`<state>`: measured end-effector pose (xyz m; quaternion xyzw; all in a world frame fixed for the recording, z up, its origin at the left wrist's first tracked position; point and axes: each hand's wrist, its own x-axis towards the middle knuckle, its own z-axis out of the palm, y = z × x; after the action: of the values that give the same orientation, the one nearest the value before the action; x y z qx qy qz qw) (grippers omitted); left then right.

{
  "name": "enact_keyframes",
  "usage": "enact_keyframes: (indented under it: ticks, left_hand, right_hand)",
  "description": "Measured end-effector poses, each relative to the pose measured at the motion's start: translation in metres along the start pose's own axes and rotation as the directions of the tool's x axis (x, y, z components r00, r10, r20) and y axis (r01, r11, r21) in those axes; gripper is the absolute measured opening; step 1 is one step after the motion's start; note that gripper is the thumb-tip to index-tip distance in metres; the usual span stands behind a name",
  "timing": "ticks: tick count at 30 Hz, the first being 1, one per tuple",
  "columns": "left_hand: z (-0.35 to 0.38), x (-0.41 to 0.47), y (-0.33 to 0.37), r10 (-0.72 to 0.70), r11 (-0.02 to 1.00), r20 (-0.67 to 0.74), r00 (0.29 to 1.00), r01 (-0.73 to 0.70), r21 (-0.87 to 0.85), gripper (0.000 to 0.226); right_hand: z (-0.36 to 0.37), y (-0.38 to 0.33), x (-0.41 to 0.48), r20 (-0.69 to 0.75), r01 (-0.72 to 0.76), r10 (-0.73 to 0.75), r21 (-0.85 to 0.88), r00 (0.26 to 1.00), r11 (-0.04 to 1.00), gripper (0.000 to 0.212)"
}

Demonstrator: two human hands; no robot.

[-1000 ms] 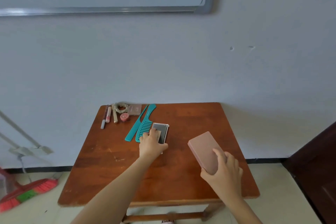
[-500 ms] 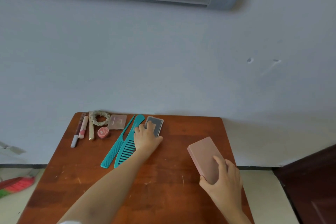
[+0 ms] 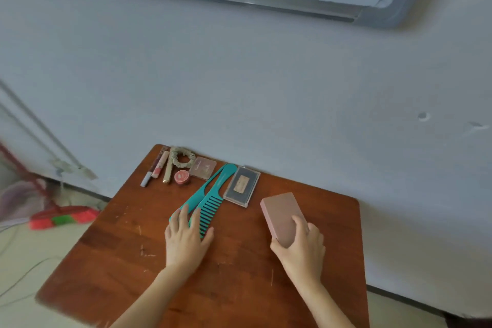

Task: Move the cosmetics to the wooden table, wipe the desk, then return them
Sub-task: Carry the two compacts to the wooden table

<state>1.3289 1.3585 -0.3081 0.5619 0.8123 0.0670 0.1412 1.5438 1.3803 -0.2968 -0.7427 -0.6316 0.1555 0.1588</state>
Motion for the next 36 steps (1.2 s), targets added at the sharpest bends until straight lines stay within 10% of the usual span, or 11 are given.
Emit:
enact_keyframes:
  ticks: [12,30,36]
  left_hand:
    - [-0.003,-0.023,-0.043,-0.12,0.992,0.167,0.979,0.114,0.047,0.067]
    - [-0.02,-0.016,-0.039,-0.09,0.985,0.25,0.964,0.049,0.166,0.066]
    - [-0.027,0.004,-0.025,-0.021,0.993,-0.044,0.999,0.026,0.118,0.048]
  right_hand:
    - [0.044,-0.069,0.045,0.059,-0.331,0.326,0.114,0.943,0.937,0.074]
    - [0.029,-0.039,-0.004,0.156,0.295,-0.278,-0.096,0.948,0.951,0.062]
    - [0.021,-0.038,-0.009,0.039,0.281,-0.279,-0.189,0.96,0.941,0.06]
